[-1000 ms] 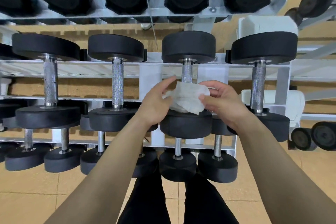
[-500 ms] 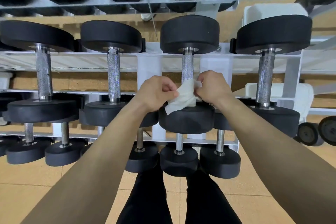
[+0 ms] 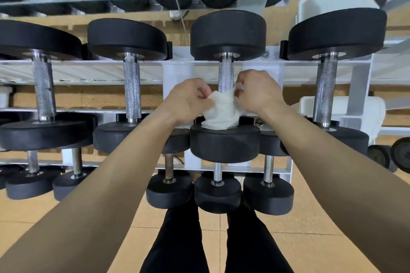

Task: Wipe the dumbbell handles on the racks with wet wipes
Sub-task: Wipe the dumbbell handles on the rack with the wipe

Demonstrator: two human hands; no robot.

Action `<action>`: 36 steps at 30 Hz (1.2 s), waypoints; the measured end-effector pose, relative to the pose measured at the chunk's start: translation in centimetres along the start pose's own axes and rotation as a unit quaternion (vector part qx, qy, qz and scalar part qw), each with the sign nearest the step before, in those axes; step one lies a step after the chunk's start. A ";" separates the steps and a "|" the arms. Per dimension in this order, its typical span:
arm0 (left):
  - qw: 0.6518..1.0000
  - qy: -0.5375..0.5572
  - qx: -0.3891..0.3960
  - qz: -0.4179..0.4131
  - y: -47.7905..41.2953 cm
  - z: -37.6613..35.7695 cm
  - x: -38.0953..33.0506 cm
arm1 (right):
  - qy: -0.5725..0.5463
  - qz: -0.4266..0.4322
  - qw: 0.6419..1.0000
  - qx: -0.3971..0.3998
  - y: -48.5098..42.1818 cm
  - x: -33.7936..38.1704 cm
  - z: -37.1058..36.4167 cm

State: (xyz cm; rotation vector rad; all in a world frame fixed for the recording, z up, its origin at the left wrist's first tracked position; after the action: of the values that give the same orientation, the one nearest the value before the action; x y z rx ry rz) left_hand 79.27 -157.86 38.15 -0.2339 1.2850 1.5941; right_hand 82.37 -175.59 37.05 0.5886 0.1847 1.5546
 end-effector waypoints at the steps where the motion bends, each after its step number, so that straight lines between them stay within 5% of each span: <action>1: 1.000 0.003 0.024 0.002 0.2 -0.3 0.2 | -0.009 -0.012 1.000 -0.014 -0.4 -0.1 0.3; 4: 0.999 0.046 0.019 0.016 -0.1 -0.8 0.6 | -0.112 -0.042 0.992 -0.047 -0.6 -1.1 0.9; 8: 0.991 0.012 -0.127 0.033 -2.6 1.0 0.4 | -0.293 -0.013 0.956 -0.025 1.7 -1.9 0.7; 12: 0.969 0.145 -0.191 0.061 -4.0 1.9 -0.8 | -0.230 -0.005 0.973 -0.021 2.4 -1.9 -1.0; 15: 0.965 0.205 -0.151 0.061 -3.5 1.3 -1.3 | -0.150 -0.047 0.988 -0.006 0.6 -1.7 -1.2; 19: 0.972 0.199 -0.099 0.074 -2.7 0.1 0.3 | -0.176 -0.103 0.979 -0.028 -1.4 -2.0 -0.2; 23: 0.975 0.142 -0.138 0.098 -4.2 0.1 0.9 | -0.401 -0.109 0.908 -0.048 -0.5 -1.1 1.1; 27: 0.933 0.276 -0.202 0.110 -4.5 0.6 -0.1 | -0.516 -0.175 0.838 0.031 0.6 -1.0 -1.9; 31: 0.932 0.335 -0.134 0.047 -3.5 0.2 -0.7 | -0.469 -0.246 0.848 0.031 -0.2 -1.8 -3.3; 36: 0.954 0.224 -0.157 0.120 -4.7 -0.7 1.1 | -0.536 -0.197 0.821 0.022 -0.9 -0.9 -1.3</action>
State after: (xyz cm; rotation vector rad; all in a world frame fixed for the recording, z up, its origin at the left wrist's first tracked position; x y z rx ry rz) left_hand 82.23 -158.27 34.24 -0.6935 1.4318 2.0322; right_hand 82.54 -176.06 35.29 1.2858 -0.4965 0.6448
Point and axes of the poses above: each hand's wrist, its own y-axis away from the middle knuckle, its own z-axis out of the back of the hand, x = y × z, the point moved 5 cm from there along -y, towards the middle knuckle, and after that the axes turned 8 degrees about y, right-handed, at the moved point
